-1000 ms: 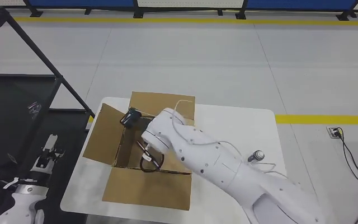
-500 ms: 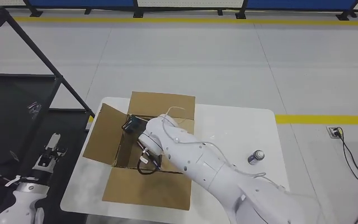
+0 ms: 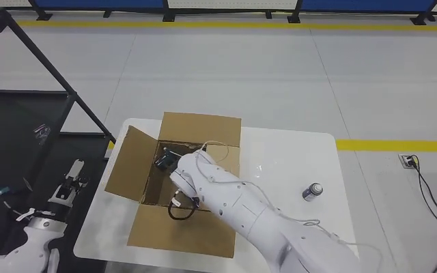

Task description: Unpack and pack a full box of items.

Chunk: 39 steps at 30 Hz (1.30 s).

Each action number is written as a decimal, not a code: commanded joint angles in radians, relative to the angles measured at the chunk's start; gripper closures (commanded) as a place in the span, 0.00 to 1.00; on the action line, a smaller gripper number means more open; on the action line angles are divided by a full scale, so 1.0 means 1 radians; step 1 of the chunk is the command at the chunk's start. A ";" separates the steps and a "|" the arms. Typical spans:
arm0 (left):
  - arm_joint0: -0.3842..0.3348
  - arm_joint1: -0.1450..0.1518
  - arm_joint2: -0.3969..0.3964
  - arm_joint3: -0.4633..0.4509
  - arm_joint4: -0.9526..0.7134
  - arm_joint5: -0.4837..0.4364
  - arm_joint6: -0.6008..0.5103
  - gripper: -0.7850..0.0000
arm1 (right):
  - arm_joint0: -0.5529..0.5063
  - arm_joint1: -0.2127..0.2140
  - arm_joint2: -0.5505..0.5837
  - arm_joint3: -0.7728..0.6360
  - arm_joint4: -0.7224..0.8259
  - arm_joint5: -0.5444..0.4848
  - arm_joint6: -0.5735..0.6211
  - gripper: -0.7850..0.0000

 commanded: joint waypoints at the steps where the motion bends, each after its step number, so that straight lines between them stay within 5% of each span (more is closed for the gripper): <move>1: 0.005 -0.001 0.001 -0.001 0.000 0.000 0.005 0.00 | 0.005 -0.018 -0.003 0.030 -0.004 -0.001 -0.001 1.00; 2: 0.007 -0.001 0.002 0.000 -0.001 -0.001 0.008 0.00 | 0.008 -0.026 -0.005 0.044 -0.005 -0.007 -0.001 1.00; 4: 0.011 -0.002 0.004 -0.001 0.000 0.000 0.013 0.00 | 0.014 -0.042 -0.009 0.070 -0.011 -0.020 -0.002 0.66; 6: 0.014 -0.003 0.005 -0.003 0.000 0.001 0.018 0.00 | 0.019 -0.057 -0.011 0.093 -0.017 -0.029 -0.005 0.56; 22: 0.023 -0.005 -0.006 -0.007 -0.010 -0.004 0.022 0.00 | 0.035 -0.083 -0.038 0.123 -0.002 -0.041 -0.023 0.55; 25: 0.022 -0.005 -0.009 -0.003 -0.014 -0.005 0.019 0.00 | 0.037 -0.084 -0.045 0.120 0.002 -0.035 -0.021 0.51; 30: 0.021 -0.005 -0.015 0.002 -0.020 -0.009 0.013 0.00 | 0.040 -0.084 -0.057 0.118 0.010 -0.024 -0.018 0.29; 39: 0.021 -0.005 -0.020 0.007 -0.024 -0.017 0.010 0.00 | 0.048 -0.085 -0.075 0.111 0.026 -0.015 -0.023 0.30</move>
